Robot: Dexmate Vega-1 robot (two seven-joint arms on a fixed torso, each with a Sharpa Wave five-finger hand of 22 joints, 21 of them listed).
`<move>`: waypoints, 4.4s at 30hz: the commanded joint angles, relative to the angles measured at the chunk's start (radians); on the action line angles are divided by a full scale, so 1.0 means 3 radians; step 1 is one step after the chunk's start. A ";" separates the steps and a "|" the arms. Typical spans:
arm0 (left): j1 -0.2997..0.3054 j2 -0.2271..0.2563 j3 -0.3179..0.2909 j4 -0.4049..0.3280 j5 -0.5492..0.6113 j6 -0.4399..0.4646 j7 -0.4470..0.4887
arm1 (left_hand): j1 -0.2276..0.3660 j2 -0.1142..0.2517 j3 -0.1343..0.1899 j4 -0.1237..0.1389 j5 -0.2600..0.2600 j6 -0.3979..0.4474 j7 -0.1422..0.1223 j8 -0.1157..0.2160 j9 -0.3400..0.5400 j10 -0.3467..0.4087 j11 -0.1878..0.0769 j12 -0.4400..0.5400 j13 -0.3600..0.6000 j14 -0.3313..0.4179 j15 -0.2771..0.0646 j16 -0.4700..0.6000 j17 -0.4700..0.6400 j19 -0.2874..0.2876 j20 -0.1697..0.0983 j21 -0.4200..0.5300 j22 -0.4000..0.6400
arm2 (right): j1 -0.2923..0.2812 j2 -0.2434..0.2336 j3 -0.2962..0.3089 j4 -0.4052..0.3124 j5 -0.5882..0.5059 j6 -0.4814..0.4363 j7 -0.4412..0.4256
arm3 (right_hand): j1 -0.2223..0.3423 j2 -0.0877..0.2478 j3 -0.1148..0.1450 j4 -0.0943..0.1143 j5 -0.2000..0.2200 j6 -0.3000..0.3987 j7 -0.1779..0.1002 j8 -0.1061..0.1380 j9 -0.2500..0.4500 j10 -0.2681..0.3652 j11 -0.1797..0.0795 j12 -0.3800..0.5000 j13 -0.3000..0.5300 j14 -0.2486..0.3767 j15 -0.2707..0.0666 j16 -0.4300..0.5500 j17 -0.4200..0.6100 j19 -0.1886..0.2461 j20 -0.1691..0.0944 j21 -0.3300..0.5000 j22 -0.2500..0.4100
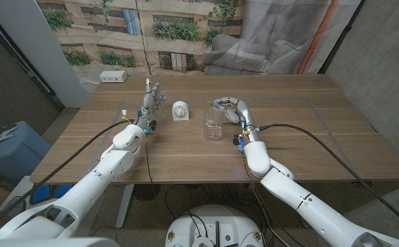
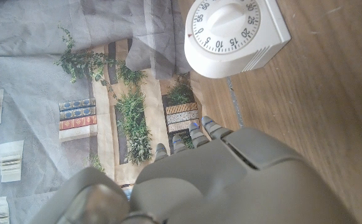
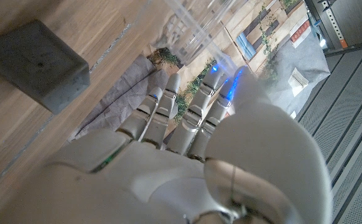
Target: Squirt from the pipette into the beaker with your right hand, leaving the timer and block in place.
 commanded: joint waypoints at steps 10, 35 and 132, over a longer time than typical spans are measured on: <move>-0.0001 0.0003 -0.0001 0.0002 -0.0004 -0.0002 -0.0004 | -0.0005 0.0149 -0.0020 -0.0008 0.0019 -0.0015 -0.0019 0.0020 0.0008 -0.0012 -0.0013 0.0015 0.0018 -0.0030 -0.0391 0.0019 0.0004 -0.0015 -0.0305 0.0019 0.0008 | -0.0018 0.0045 0.0001 0.0035 0.0022 -0.0019 -0.0066 | 0.0112 0.0063 0.0048 -0.0034 0.0027 0.0159 0.0002 0.0061 -0.0002 0.0126 -0.0005 0.0059 0.0035 0.0103 -0.0520 0.0036 0.0007 0.0064 -0.0045 0.0033 0.0011; 0.0001 -0.0003 -0.0003 -0.0003 0.0004 -0.0002 0.0022 | -0.0005 0.0149 -0.0020 -0.0008 0.0019 -0.0012 -0.0019 0.0021 0.0008 -0.0014 -0.0004 0.0014 0.0018 -0.0032 -0.0387 0.0019 0.0004 -0.0020 -0.0305 0.0017 0.0008 | 0.0026 0.0190 -0.0006 0.0287 0.0005 0.0279 -0.0222 | 0.0303 0.0024 0.0090 -0.0048 -0.0008 0.0272 0.0011 0.0134 0.0045 0.0244 -0.0002 0.0076 0.0026 0.0223 -0.0548 0.0064 0.0018 0.0091 -0.0123 0.0024 0.0010; 0.0002 -0.0003 -0.0003 -0.0005 0.0005 -0.0001 0.0025 | -0.0005 0.0149 -0.0019 -0.0008 0.0020 -0.0014 -0.0019 0.0020 0.0008 -0.0016 -0.0008 0.0013 0.0018 -0.0033 -0.0387 0.0018 0.0004 -0.0021 -0.0304 0.0016 0.0008 | -0.0074 -0.0039 0.0195 -0.0368 0.0382 0.0072 0.0260 | -0.0022 -0.0065 -0.0107 0.0065 -0.0046 -0.0195 -0.0018 -0.0112 0.0013 -0.0194 0.0004 -0.0100 0.0002 -0.0007 -0.0461 -0.0065 0.0045 -0.0012 -0.0001 0.0011 0.0012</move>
